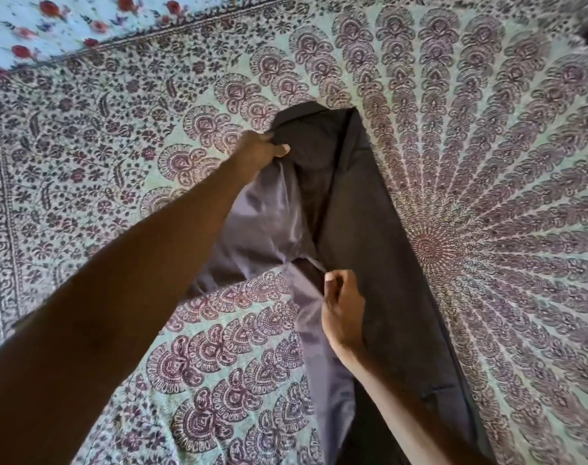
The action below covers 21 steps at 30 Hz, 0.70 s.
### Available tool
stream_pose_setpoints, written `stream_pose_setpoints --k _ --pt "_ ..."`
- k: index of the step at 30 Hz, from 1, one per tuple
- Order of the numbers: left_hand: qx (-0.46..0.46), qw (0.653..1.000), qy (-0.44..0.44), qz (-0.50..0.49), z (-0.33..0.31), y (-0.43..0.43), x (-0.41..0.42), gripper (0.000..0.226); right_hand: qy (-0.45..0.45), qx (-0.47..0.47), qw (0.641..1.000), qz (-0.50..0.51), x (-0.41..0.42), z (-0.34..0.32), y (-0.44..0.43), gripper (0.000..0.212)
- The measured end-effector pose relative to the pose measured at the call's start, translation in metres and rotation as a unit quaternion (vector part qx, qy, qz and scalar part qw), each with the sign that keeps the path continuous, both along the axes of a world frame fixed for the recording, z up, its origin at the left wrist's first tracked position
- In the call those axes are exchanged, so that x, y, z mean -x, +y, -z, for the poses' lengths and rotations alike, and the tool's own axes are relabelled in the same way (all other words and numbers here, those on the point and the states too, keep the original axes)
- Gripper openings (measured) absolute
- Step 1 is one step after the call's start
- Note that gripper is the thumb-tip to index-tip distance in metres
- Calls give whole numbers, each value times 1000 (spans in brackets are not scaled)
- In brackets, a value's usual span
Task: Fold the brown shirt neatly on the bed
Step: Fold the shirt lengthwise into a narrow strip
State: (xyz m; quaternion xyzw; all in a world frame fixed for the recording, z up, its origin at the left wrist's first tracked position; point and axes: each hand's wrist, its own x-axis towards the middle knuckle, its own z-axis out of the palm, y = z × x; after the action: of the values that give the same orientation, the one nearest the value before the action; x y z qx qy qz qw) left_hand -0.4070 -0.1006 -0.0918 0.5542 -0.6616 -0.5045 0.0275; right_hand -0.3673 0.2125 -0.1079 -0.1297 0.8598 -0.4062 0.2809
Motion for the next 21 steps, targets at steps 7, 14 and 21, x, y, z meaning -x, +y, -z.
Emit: stream_pose_setpoints --k 7,14,21 --pt "42 998 -34 -23 22 22 45 29 97 -49 993 -46 44 17 16 29" --pt "66 998 -20 13 24 38 53 52 75 -152 985 -40 60 28 30 36" --pt "385 915 -55 105 0 152 -6 35 -18 -117 989 -86 54 18 73 43"
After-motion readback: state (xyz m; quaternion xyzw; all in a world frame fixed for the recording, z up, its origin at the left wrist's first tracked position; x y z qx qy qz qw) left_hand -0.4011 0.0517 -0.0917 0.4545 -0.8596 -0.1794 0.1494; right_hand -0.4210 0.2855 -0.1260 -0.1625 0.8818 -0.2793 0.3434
